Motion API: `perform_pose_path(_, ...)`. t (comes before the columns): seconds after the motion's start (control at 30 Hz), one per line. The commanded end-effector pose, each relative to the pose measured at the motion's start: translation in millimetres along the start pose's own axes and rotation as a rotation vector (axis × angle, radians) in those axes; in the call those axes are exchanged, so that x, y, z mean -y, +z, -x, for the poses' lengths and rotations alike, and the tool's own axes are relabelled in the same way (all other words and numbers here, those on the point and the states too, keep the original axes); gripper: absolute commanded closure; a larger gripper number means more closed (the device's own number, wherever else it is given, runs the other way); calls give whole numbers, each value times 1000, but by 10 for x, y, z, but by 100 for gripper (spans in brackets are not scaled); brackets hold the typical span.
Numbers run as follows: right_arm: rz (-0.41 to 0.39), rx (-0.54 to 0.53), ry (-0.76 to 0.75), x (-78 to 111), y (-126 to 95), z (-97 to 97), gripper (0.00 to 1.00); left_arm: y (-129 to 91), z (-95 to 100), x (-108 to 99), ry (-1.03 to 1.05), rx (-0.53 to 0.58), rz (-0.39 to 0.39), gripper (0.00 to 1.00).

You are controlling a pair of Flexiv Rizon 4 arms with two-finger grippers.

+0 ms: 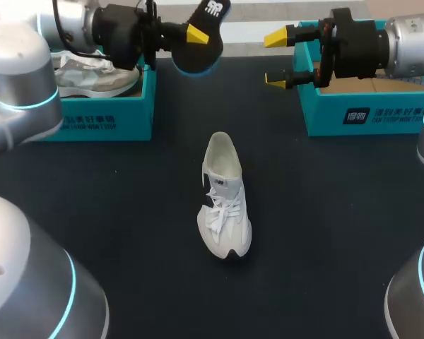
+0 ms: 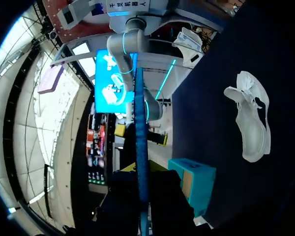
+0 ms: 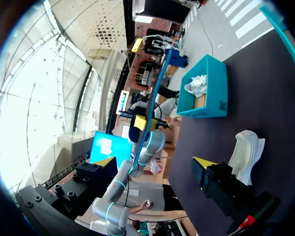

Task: Take the shoe out of the shoebox, open the shoe tongue, remove and reinsert the insole, then place the shoe into the shoebox

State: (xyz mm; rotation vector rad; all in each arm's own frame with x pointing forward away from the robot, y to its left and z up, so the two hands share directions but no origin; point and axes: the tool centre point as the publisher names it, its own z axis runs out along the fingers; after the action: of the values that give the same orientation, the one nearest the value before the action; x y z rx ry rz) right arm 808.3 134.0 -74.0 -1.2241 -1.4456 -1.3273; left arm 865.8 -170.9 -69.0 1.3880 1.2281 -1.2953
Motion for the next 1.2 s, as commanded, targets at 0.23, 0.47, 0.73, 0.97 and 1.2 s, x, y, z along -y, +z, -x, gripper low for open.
perform_pose_path(0.23, 1, 0, 0, -9, 25, 7, 0, -25, 79, 114, 8, 37, 140, 100)
perform_pose_path(0.47, 1, 0, 0, -9, 25, 7, 0, -25, 79, 114, 8, 37, 140, 100)
perform_pose_path(0.73, 1, 0, 0, -9, 25, 7, 0, -25, 79, 114, 8, 37, 140, 100)
perform_pose_path(0.97, -26, -20, 1, -31, 115, -5, 0, 97, -10, 177, 16, 53, 131, 100)
perform_pose_path(1.2, -19, 29, 17, -46, 312, -75, 0, 247, -82, 162, 53, 68, 136, 100)
